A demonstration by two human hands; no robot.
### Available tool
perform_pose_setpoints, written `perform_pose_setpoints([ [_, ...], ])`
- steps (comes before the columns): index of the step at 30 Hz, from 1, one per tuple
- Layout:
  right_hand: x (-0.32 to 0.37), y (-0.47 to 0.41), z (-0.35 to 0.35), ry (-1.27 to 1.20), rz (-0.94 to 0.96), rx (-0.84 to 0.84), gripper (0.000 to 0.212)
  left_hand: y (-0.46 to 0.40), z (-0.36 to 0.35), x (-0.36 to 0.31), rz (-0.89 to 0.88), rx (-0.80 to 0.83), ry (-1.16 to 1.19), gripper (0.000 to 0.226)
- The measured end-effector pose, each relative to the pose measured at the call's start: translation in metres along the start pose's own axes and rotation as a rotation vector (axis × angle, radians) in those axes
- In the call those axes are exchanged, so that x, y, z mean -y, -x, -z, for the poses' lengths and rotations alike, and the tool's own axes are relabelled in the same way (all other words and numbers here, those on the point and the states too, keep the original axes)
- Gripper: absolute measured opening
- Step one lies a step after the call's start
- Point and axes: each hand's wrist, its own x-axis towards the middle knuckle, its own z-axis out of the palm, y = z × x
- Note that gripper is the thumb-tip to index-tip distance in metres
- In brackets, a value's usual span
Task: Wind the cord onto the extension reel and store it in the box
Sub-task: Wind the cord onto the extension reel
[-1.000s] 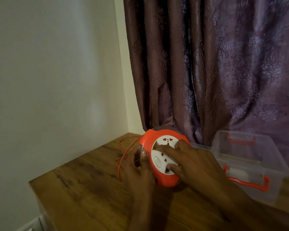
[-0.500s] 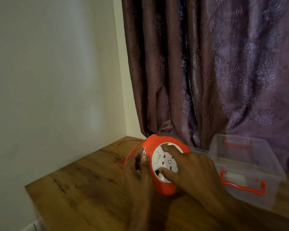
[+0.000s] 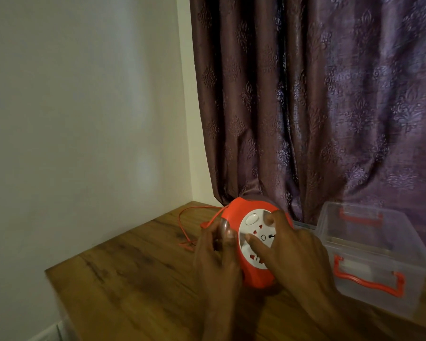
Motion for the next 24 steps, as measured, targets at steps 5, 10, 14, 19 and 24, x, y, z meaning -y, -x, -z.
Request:
perform_pose_setpoints([
  [5, -0.001, 0.004, -0.007, -0.005, -0.002, 0.032, 0.047, 0.000, -0.001, 0.001, -0.022, 0.044, -0.047, 0.018],
  [10, -0.003, -0.001, -0.003, -0.075, -0.098, 0.010, 0.048, 0.000, -0.002, 0.004, -0.030, 0.097, -0.053, 0.033],
  [14, 0.001, 0.001, -0.001, -0.090, -0.156, -0.009, 0.047, -0.001, -0.001, 0.007, -0.031, 0.130, -0.089, 0.025],
  [19, 0.006, -0.003, 0.004, -0.205, -0.230, -0.009, 0.042, 0.001, -0.003, 0.007, -0.089, 0.057, -0.113, 0.032],
  [24, 0.008, -0.006, 0.010, -0.234, -0.164, 0.098, 0.029, 0.001, 0.001, 0.006, -0.077, -0.008, -0.081, 0.042],
])
